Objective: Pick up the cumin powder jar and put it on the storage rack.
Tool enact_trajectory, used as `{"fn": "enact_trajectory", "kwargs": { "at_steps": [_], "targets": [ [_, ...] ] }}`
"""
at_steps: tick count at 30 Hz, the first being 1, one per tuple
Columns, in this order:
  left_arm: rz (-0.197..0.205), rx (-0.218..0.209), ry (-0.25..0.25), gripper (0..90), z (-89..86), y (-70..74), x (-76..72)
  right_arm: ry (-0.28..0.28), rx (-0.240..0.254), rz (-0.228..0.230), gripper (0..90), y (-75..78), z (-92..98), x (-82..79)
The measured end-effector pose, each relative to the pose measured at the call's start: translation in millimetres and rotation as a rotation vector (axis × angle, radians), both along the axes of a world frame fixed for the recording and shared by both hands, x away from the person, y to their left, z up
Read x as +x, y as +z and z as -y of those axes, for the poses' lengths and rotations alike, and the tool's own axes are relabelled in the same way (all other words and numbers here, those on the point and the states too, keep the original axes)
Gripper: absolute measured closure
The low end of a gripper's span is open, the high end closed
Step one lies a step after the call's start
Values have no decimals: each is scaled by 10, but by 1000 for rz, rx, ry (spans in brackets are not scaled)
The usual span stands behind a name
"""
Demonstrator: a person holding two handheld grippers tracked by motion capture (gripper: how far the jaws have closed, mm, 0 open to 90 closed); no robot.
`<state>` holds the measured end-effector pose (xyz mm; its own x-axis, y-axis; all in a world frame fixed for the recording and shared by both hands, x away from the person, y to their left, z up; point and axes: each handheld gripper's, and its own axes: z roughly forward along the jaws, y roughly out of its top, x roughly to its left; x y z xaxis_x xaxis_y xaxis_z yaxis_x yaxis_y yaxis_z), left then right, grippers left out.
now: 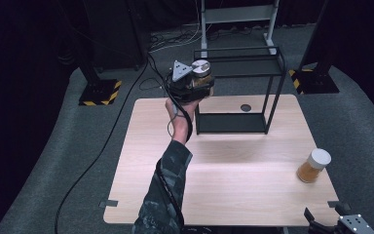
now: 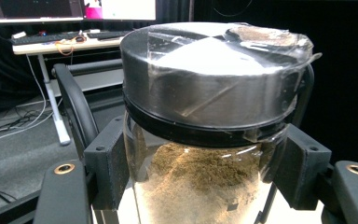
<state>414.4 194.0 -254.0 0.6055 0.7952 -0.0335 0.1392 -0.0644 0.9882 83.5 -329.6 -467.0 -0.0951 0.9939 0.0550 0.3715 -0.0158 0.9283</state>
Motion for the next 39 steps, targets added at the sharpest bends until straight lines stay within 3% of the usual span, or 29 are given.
{"fn": "enact_trajectory", "kwargs": {
  "at_steps": [7,11,18,23,25,29,32,39],
  "targets": [
    [6,-9,5,300,6,99,59,-6,2,-4,0,-15,14,4],
    [16,15,18,300,27,204,110,-6,-6,-7,0,-16,21,6],
    [13,13,27,300,81,280,212,-11,-7,-11,0,-27,42,6],
    [6,0,28,300,104,294,285,-6,-14,-17,0,-33,41,18],
    [3,18,25,300,105,326,330,-6,-15,-18,0,-34,39,19],
    [-10,3,33,300,165,322,403,-5,-19,-19,0,-36,34,23],
    [-19,18,33,300,187,342,455,-3,-23,-20,0,-36,27,26],
    [-34,-3,48,300,240,341,561,10,-21,-17,0,-42,23,30]
  ]
}}
